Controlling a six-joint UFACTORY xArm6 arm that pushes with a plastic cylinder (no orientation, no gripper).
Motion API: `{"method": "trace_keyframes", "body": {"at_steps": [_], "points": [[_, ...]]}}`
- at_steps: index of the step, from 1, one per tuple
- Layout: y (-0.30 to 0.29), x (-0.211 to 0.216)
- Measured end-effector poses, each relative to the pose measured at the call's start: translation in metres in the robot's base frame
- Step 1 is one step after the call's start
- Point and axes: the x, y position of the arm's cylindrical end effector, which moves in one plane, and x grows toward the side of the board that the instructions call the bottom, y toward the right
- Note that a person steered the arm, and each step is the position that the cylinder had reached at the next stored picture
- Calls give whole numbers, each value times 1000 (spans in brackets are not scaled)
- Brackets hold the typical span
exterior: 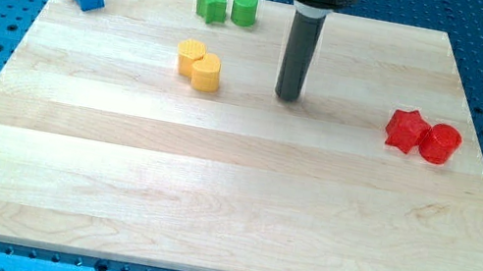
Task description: Push green blocks into yellow blocks
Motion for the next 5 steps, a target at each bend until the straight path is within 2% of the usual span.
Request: {"method": "trace_keyframes", "body": {"at_steps": [2, 4, 5], "points": [[16, -137], [-39, -149], [-45, -155]]}}
